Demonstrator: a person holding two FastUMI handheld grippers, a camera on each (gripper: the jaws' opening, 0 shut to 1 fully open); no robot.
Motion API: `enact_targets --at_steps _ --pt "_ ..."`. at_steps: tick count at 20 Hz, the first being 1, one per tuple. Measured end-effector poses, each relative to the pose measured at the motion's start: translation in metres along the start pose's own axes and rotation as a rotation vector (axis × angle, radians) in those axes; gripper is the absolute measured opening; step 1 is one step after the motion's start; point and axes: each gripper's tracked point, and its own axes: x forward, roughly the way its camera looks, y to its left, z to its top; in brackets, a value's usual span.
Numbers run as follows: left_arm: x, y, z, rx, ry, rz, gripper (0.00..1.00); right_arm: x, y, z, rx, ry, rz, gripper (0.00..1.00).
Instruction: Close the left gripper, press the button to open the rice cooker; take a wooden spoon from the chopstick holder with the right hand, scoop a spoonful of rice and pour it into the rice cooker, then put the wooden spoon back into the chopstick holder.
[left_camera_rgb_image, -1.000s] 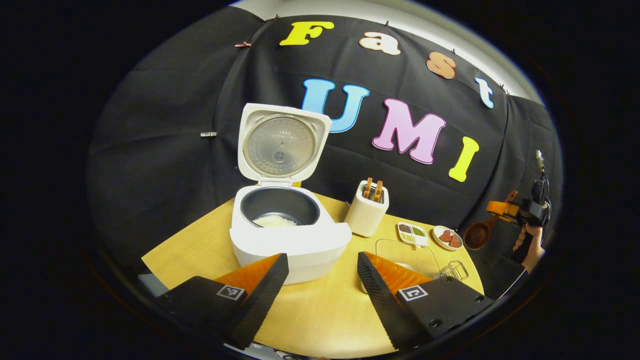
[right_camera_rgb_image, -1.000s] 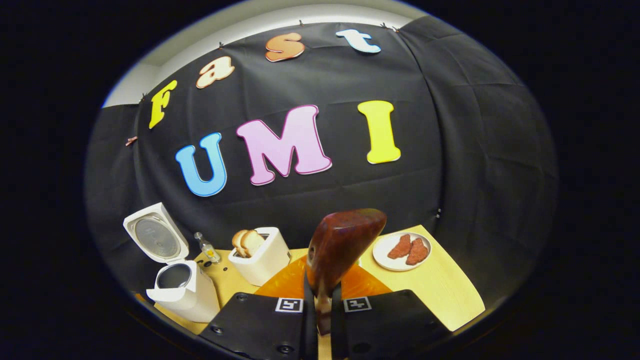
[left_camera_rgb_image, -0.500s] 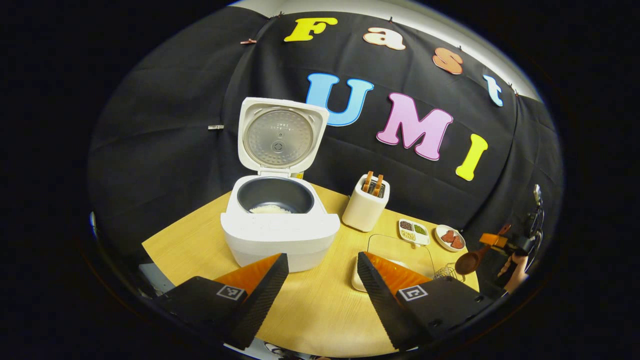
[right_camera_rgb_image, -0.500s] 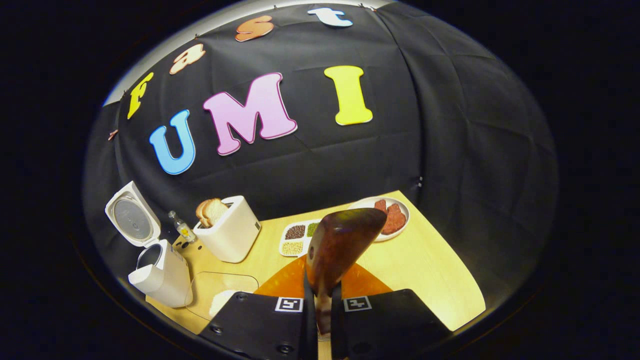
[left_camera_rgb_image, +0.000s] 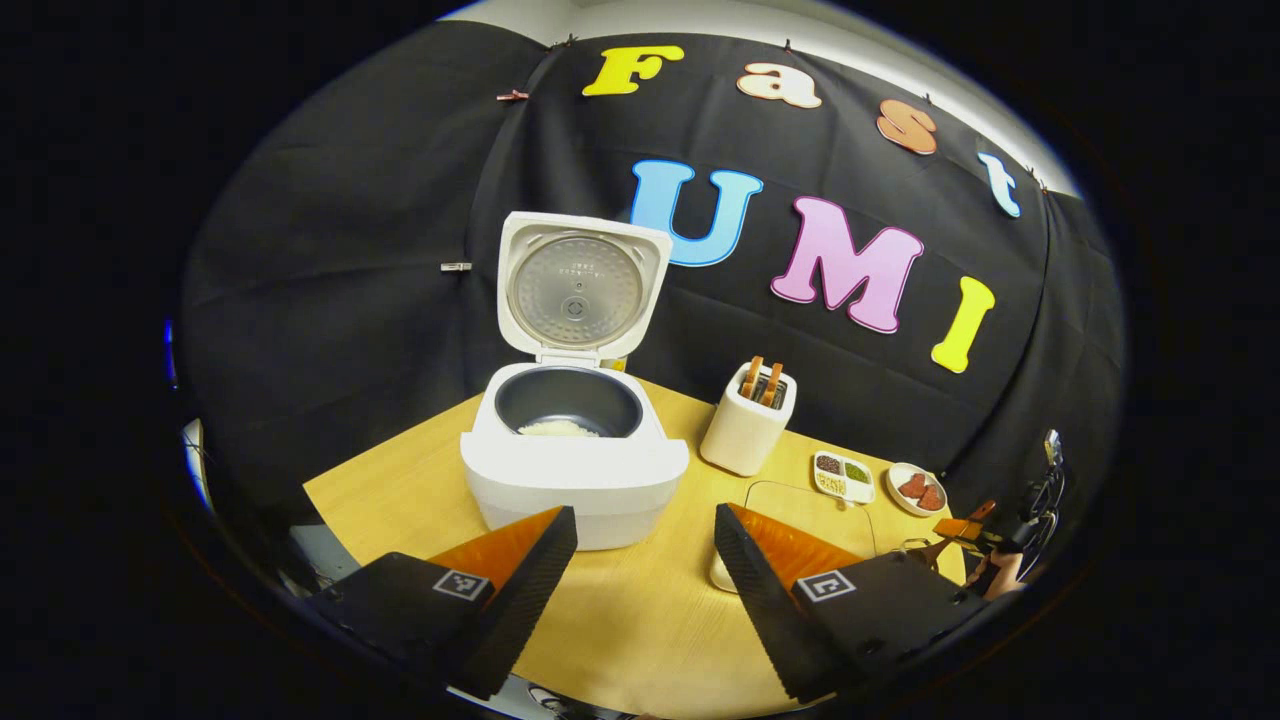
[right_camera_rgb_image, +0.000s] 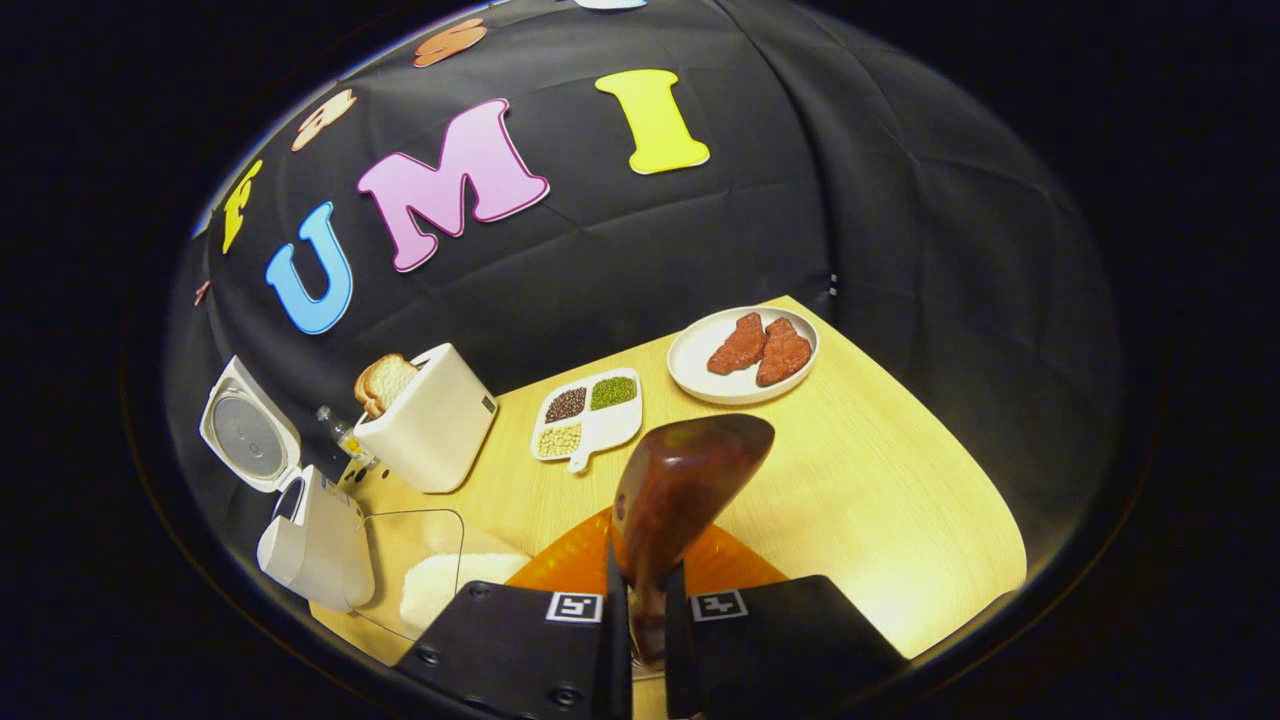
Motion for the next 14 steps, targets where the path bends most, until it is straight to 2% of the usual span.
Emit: enact_targets --at_steps 2,4,8,10,14 --pt "0.002 0.008 0.007 0.014 -0.003 0.025 0.96 0.002 0.001 -0.002 0.021 0.011 -0.002 0.2" --pt "0.002 0.027 0.023 0.057 -0.021 0.09 0.96 0.002 -0.002 -0.001 0.024 0.008 -0.022 0.26" --pt "0.008 0.048 0.072 0.078 -0.073 0.141 0.96 -0.023 -0.01 0.001 -0.077 -0.025 -0.039 0.99" --pt "0.013 0.062 0.097 0.092 -0.073 0.183 0.96 -0.043 -0.016 0.0 -0.141 -0.049 -0.057 0.99" --pt "0.026 0.067 0.162 0.113 -0.134 0.185 0.96 -0.09 -0.019 0.015 -0.241 -0.115 -0.087 0.98"
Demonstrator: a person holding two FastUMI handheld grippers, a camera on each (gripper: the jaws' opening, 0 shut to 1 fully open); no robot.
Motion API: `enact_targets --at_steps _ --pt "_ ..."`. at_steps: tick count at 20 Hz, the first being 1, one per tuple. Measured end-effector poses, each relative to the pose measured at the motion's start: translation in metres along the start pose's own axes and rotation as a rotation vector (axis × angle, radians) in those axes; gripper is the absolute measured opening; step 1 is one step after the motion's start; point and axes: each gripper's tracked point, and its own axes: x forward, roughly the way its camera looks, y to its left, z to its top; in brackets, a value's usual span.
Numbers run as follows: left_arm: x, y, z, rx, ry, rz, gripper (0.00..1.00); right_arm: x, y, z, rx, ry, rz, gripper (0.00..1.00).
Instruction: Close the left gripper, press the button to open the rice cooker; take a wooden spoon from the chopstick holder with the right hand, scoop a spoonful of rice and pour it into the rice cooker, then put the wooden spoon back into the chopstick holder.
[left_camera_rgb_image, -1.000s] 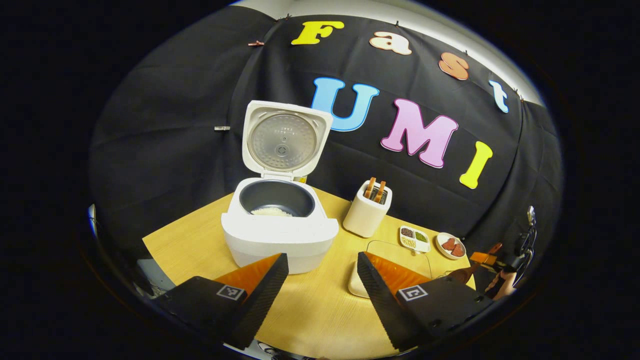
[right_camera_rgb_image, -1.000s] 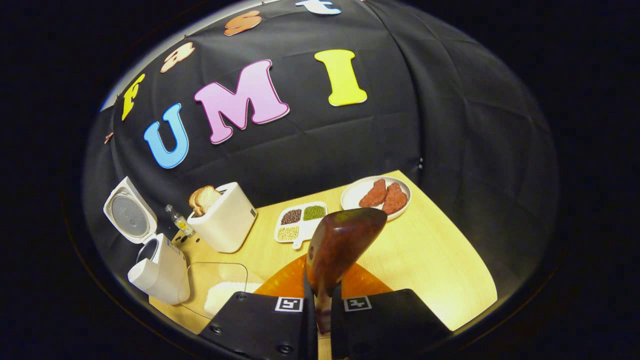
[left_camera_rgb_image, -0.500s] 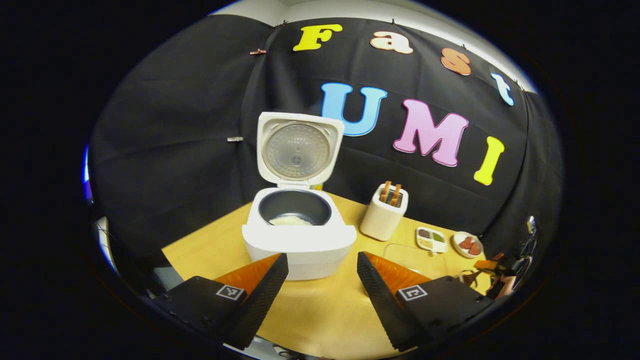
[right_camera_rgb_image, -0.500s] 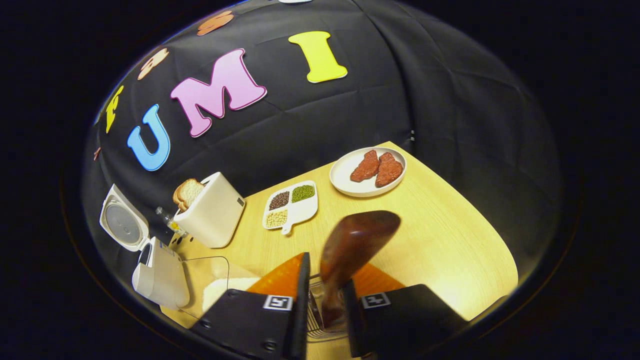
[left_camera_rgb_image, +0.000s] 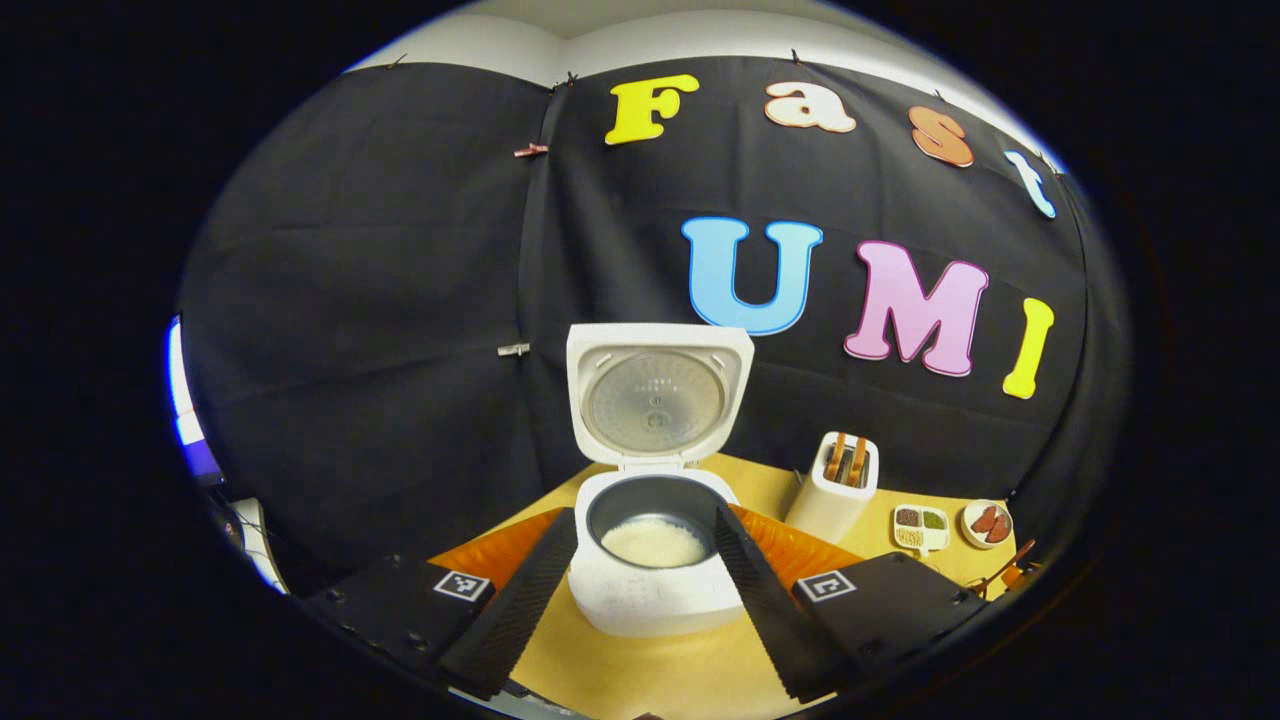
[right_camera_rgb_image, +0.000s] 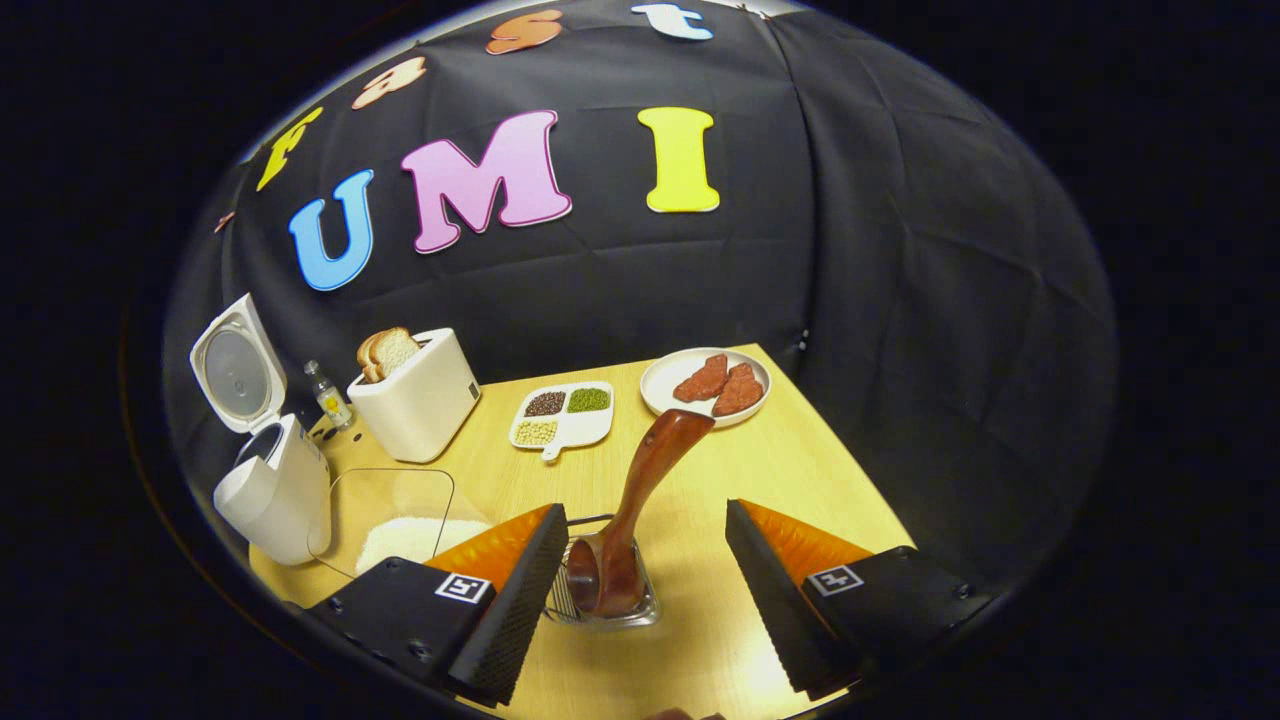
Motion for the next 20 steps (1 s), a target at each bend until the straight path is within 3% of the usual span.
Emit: enact_targets --at_steps 6,14,17,20 --pt "0.044 0.012 0.069 0.026 -0.058 -0.022 0.95 -0.058 -0.011 0.038 -0.02 -0.107 -0.049 0.99" --pt "0.118 0.03 0.149 -0.039 -0.037 -0.075 0.95 -0.115 0.008 0.066 0.008 -0.21 -0.066 0.98" --pt "0.16 0.027 0.155 -0.017 0.0 -0.092 0.95 -0.131 0.012 0.072 0.031 -0.248 -0.077 0.99" --pt "0.202 0.017 0.16 -0.063 0.034 -0.123 0.95 -0.144 0.014 0.07 0.047 -0.261 -0.092 0.99"
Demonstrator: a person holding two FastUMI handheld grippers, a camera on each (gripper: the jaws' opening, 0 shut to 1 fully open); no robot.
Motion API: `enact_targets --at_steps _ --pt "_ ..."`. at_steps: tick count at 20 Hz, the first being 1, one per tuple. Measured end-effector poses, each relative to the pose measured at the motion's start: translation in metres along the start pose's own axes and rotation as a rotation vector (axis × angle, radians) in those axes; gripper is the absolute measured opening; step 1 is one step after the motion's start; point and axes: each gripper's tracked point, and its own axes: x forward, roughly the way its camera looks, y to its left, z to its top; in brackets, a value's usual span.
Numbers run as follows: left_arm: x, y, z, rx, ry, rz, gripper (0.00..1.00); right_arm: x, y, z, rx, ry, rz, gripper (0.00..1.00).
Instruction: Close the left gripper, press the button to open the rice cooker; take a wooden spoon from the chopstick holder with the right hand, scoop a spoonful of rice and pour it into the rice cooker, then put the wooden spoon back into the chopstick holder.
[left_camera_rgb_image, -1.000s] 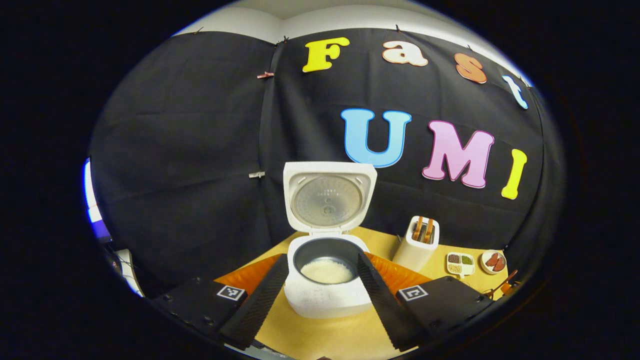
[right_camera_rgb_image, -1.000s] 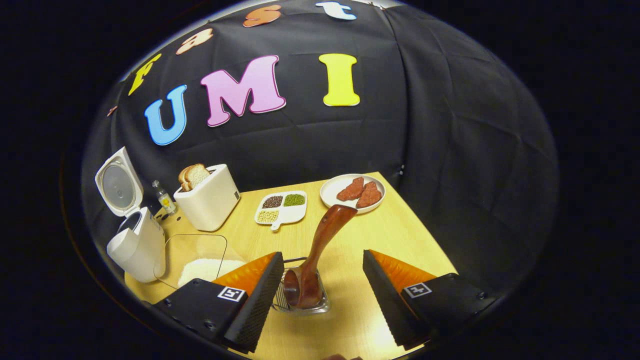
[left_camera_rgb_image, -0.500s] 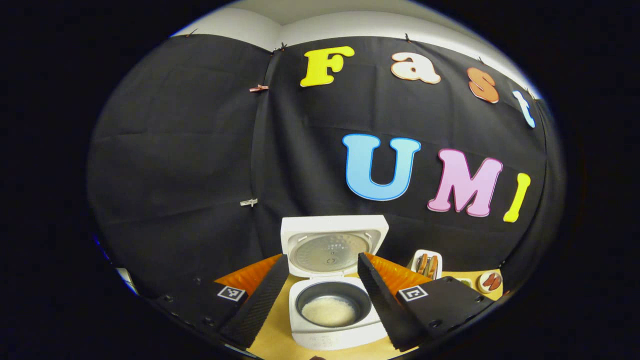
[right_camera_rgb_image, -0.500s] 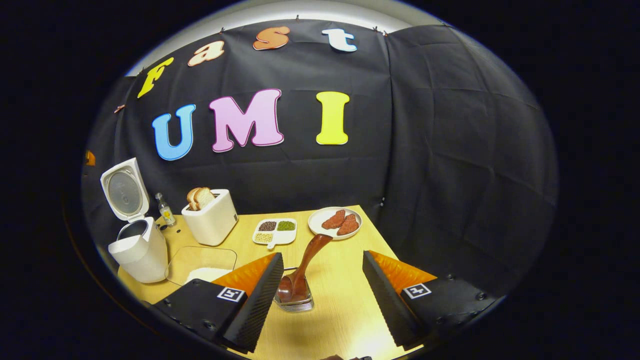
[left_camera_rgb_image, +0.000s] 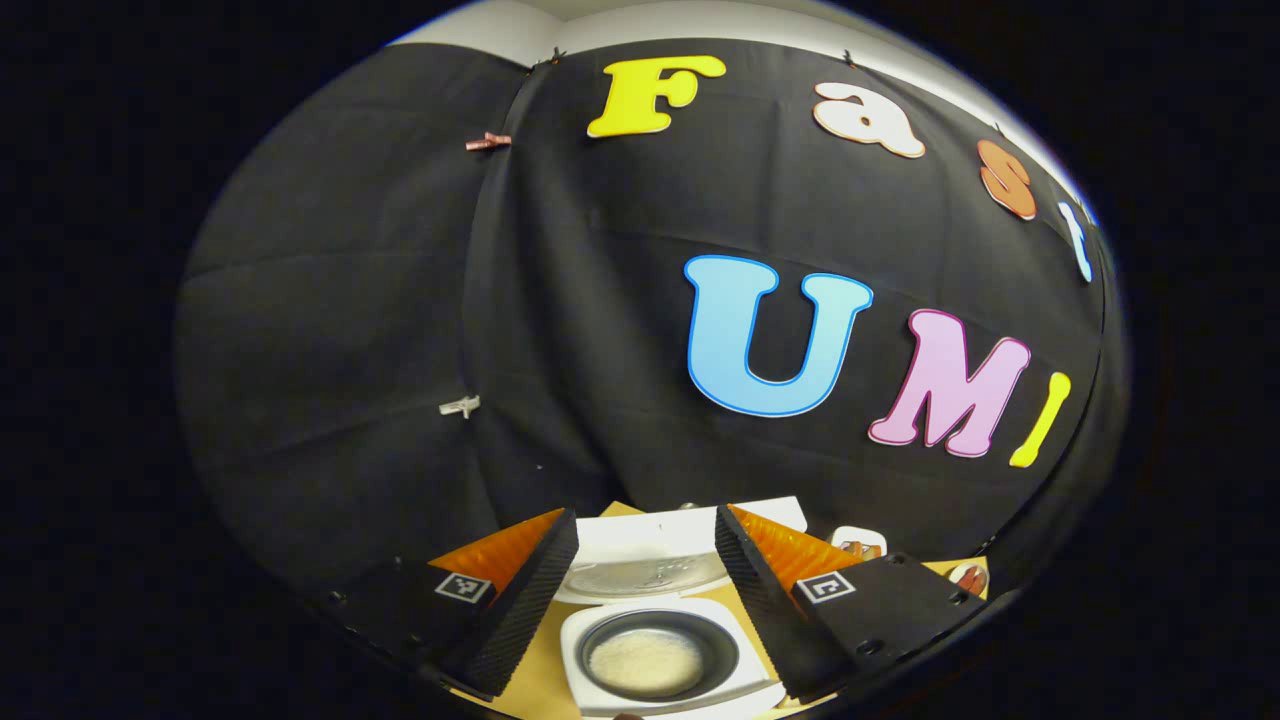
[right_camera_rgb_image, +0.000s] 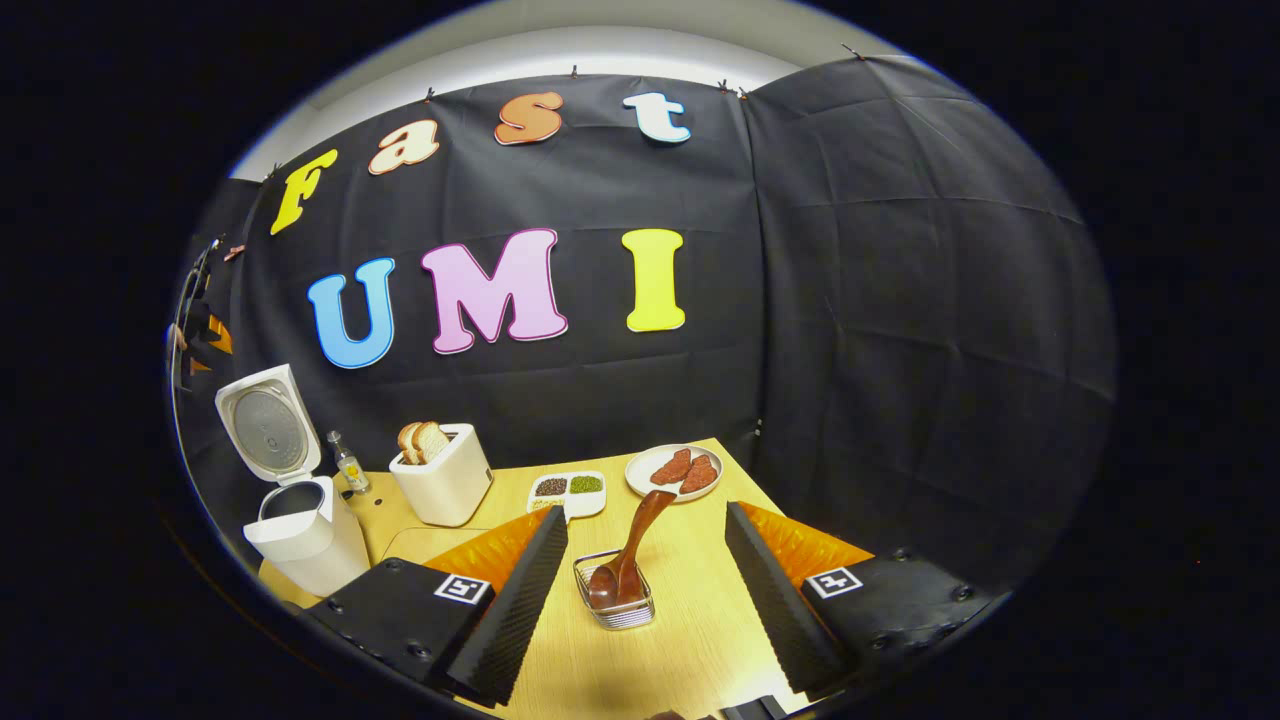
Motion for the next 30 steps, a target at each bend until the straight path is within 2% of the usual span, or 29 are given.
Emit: enact_targets --at_steps 4,7,9,11,19,24,29,30 --pt "0.054 0.004 -0.005 0.02 0.059 0.014 0.95 -0.016 -0.004 -0.002 -0.009 -0.007 -0.04 0.99" --pt "0.087 0.007 -0.022 0.047 0.127 0.065 0.95 -0.021 -0.006 -0.01 0.019 0.012 -0.08 0.98" --pt "0.098 0.007 -0.038 0.062 0.191 0.091 0.95 -0.02 0.0 -0.014 0.026 0.02 -0.083 0.98" --pt "0.102 0.009 -0.039 0.044 0.19 0.115 0.97 -0.017 0.004 -0.012 0.004 0.012 -0.073 0.99" --pt "0.048 -0.007 -0.076 0.039 0.194 0.124 0.99 0.007 0.043 -0.028 -0.007 0.061 0.031 0.99" --pt "-0.008 -0.021 -0.153 0.034 0.24 0.122 0.98 0.018 0.073 -0.039 -0.048 0.092 0.133 0.99" --pt "-0.044 -0.031 -0.217 0.113 0.218 0.166 0.98 0.026 0.084 -0.056 -0.084 0.147 0.209 0.99" --pt "-0.045 -0.037 -0.226 0.124 0.21 0.155 0.98 0.027 0.084 -0.06 -0.09 0.162 0.218 0.99"
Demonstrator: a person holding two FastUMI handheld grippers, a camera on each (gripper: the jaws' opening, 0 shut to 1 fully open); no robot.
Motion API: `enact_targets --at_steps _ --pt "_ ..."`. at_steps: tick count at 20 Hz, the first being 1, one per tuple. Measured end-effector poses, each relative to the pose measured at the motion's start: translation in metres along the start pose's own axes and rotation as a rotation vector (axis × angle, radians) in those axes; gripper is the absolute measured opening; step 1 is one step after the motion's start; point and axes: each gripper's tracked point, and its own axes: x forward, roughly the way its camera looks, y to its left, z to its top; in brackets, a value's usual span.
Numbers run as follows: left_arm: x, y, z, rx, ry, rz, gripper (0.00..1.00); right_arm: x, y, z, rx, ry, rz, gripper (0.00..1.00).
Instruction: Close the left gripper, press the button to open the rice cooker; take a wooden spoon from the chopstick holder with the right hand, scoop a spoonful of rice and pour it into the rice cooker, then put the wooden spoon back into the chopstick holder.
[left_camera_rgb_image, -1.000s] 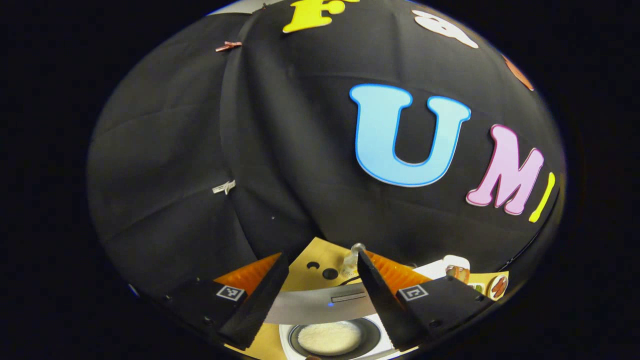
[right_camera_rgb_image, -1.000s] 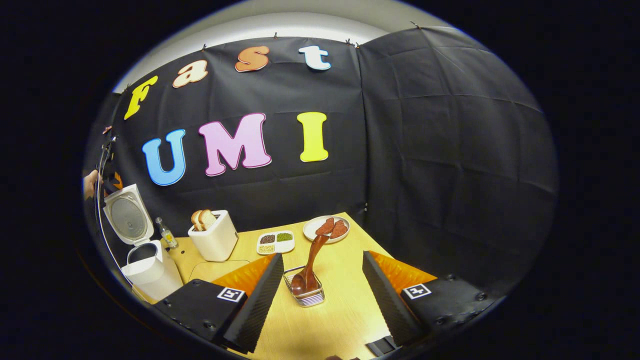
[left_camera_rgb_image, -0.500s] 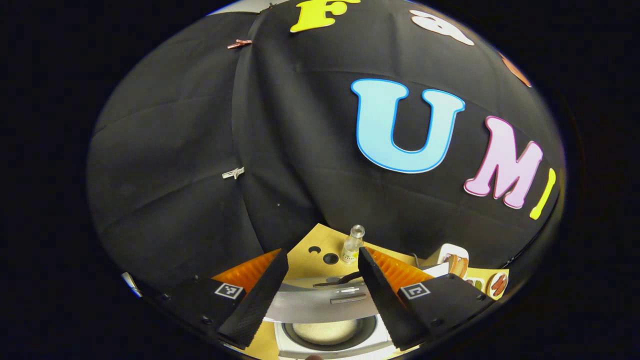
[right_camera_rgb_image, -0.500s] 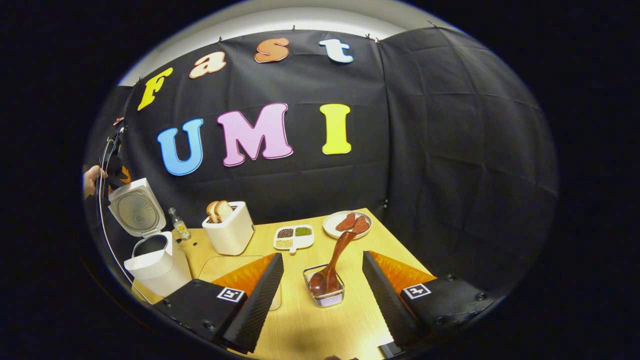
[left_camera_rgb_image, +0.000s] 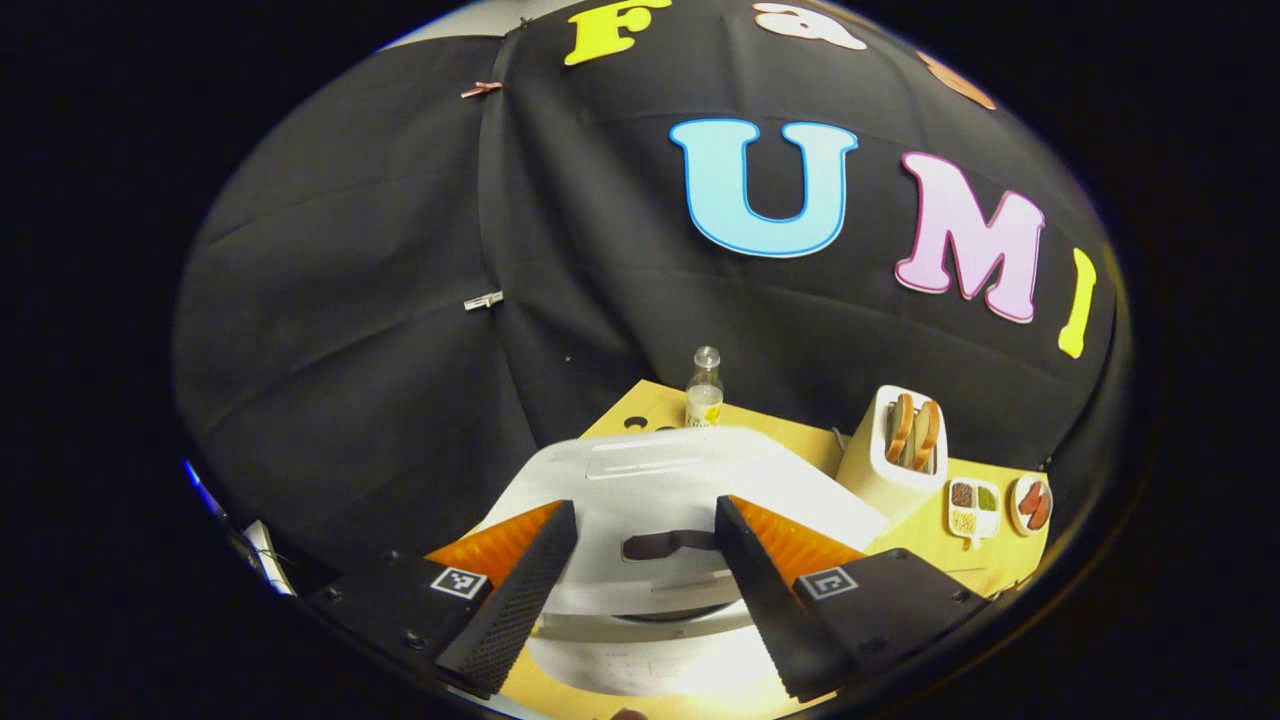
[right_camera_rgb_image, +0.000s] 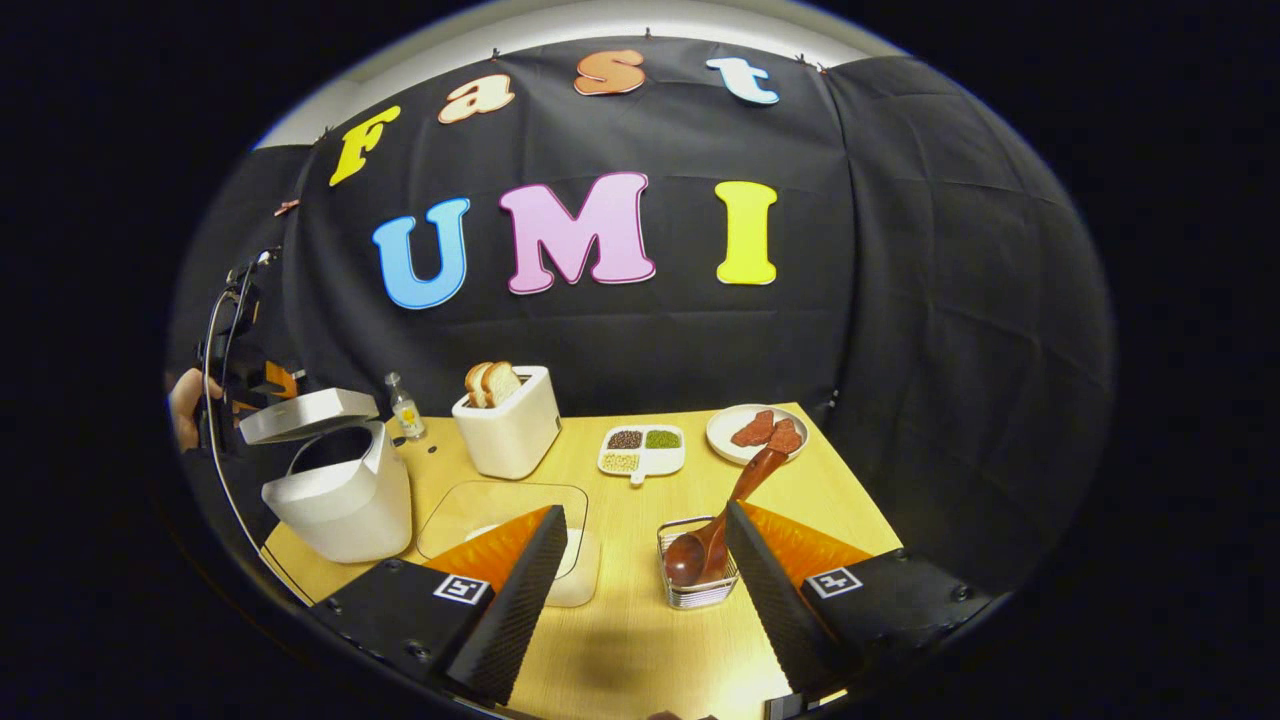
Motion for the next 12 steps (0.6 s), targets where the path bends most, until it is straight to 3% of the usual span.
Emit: enact_targets --at_steps 4,12 --pt "0.004 -0.023 -0.03 -0.013 -0.005 -0.037 0.97 0.006 -0.004 -0.006 -0.015 0.025 0.028 0.99" --pt "0.022 -0.025 -0.085 -0.03 0.07 0.023 0.99 0.008 -0.023 -0.021 -0.024 0.065 0.065 0.99"
